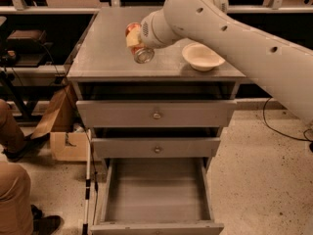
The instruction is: Place coke can into bottom drawer
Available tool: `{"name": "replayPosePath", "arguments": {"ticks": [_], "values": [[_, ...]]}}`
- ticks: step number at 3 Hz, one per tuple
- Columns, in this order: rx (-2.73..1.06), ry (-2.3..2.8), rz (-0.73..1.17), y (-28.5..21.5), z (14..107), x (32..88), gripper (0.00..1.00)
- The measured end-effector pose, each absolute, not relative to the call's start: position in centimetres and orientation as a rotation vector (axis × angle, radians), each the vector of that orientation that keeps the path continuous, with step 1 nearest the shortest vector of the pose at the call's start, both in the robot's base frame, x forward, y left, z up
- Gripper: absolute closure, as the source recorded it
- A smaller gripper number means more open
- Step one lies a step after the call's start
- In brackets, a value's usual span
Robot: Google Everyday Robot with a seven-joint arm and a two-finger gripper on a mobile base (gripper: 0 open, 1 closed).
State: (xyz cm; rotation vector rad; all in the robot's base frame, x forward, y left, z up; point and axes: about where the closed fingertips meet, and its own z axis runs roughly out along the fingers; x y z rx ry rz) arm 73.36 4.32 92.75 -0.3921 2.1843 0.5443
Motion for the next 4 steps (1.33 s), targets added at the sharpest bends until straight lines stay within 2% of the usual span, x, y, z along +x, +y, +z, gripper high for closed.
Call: {"name": "replayPosePath", "arguments": {"ticks": [2,4], "values": [[-0.395,2.169,0.575,4.4,92.7,73.9,1.00],[-0.487,2.145,0.741,1.3,87.2,64.8,1.00]]}}
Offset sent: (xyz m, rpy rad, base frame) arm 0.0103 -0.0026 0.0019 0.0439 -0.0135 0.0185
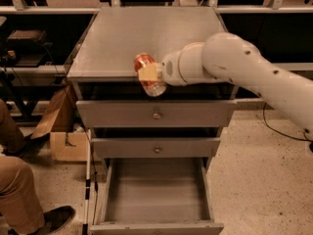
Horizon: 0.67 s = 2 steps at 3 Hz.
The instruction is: Place coke can into bottom drawer
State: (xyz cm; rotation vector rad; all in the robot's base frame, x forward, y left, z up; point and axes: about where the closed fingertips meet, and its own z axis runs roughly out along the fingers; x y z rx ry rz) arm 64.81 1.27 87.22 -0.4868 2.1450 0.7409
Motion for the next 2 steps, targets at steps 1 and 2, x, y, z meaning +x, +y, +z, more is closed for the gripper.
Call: {"name": "replayPosePath", "arguments": {"ticks": [1,2], "values": [[-0.480,2.197,0.775,-2.4,83.1,61.8,1.00],[-0.468,2.280,0.818,-3.9,78.4,61.1,1.00]]}}
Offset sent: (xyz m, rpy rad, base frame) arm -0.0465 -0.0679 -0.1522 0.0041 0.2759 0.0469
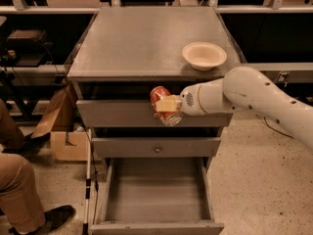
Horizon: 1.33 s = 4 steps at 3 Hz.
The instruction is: Place coke can into bottom drawer
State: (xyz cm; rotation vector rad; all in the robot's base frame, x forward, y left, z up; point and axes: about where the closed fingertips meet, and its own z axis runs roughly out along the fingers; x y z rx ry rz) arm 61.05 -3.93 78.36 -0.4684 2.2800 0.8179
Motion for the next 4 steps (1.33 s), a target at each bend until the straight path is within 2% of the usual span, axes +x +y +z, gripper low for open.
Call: {"name": "replayPosePath", "arguments": {"ticks": [2,3,4], "values": [[-0.477,2.453,0.842,-2.0,66.4,62.3,1.00],[-0.477,2.453,0.842,-2.0,66.4,62.3,1.00],[-0.499,2.595,0.782,-1.5,60.0,62.0,1.00]]}}
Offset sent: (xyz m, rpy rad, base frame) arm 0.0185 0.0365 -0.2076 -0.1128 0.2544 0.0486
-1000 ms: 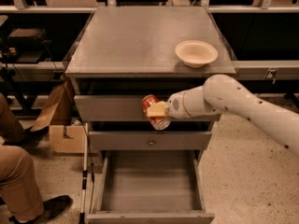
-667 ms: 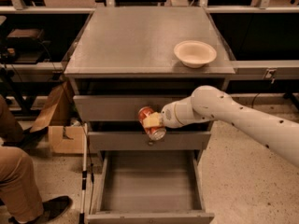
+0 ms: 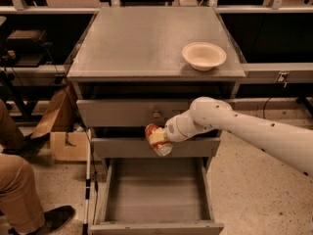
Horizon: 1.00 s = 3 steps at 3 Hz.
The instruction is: Place coke can into bottom drawer
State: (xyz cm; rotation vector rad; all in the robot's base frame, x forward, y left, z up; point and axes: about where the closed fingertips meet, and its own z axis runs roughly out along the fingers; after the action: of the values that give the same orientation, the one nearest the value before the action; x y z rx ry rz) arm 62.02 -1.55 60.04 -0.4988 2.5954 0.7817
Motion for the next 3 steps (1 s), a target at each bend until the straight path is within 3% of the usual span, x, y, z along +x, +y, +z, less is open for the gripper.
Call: {"name": "replayPosePath", "arguments": {"ticks": [3], "values": [[-0.409,2.632,0.919,-1.8,53.3,61.8,1.00]]}}
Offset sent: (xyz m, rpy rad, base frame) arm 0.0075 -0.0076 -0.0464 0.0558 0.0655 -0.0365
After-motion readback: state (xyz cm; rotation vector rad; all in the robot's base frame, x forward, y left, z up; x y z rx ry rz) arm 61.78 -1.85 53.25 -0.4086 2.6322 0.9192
